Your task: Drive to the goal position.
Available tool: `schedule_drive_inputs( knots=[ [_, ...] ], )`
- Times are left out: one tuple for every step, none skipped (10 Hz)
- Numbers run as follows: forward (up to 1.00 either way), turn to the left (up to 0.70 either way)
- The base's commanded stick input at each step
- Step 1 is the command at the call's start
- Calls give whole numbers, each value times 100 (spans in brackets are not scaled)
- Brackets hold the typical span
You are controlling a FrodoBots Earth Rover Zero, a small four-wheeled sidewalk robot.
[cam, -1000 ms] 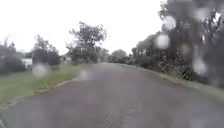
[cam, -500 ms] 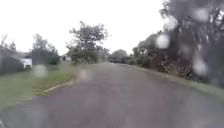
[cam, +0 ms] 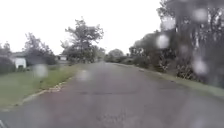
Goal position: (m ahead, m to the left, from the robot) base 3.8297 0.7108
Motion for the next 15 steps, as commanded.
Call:
schedule_drive_inputs(
  knots=[
    [100, 0],
    [100, 0],
    [100, 0],
    [100, 0],
    [100, 0],
    [100, 0],
    [100, 0],
    [100, 0],
    [100, 0],
    [100, 0],
    [100, 0],
    [100, 0],
    [100, 0],
    [100, 0],
    [100, 0]
  ],
)
